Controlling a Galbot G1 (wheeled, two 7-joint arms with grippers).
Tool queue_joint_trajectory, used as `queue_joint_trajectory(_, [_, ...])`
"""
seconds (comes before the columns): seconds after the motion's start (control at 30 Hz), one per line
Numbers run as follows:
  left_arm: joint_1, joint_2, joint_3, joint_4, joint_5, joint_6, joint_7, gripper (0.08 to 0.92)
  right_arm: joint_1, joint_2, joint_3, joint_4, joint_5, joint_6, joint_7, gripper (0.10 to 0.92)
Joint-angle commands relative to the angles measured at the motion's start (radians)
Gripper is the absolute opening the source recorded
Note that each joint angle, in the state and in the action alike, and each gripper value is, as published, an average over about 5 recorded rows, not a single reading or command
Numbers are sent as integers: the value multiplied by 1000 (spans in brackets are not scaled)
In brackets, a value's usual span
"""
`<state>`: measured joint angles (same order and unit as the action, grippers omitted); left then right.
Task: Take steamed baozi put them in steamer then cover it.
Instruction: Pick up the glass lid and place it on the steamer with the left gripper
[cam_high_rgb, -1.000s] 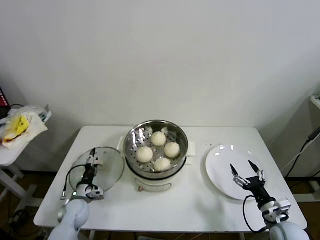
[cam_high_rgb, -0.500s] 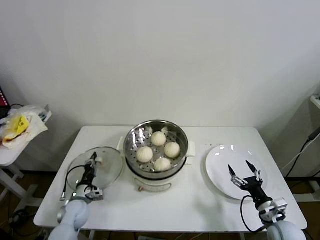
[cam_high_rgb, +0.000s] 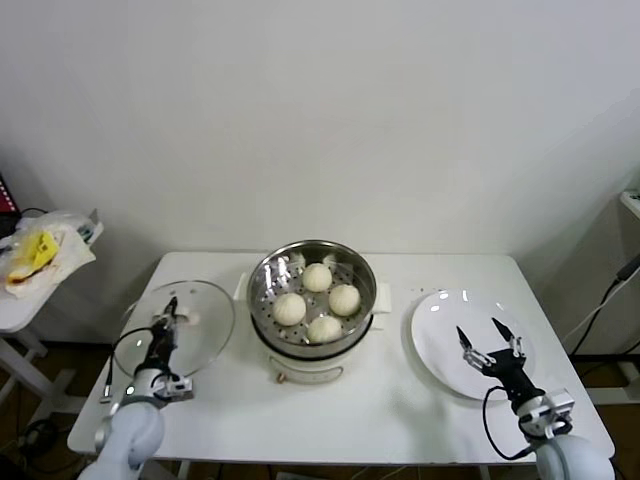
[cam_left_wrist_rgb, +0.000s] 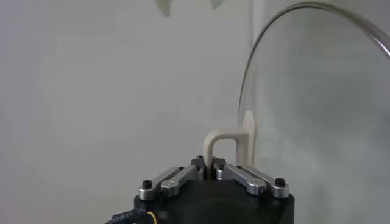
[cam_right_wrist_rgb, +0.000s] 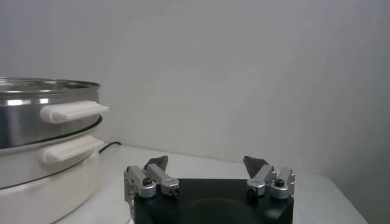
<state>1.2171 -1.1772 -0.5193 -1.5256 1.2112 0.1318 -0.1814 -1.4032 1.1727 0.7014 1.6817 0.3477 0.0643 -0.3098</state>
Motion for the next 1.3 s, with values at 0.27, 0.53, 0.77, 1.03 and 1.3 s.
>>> queue_joint_trajectory(0.27, [305,116,-77,-599,-51,263,56,149,15,0,1,-28,4,14,-5,823])
queue_joint_trajectory(0.53, [267,272,-3,-698,-90,363,88,149,31,0,-7,-41,2,15,-1,823])
queue_joint_trajectory(0.77, [39,329,263,-677,-102,495,199,149,54,2,-24,-58,-10,14,2,823])
queue_joint_trajectory(1.03, [-315,138,573,-553,39,625,414,149,91,15,-37,-81,-28,11,8,823])
queue_joint_trajectory(1.3, [-428,-107,716,-388,154,654,459,149,98,20,-18,-107,-41,19,1,823])
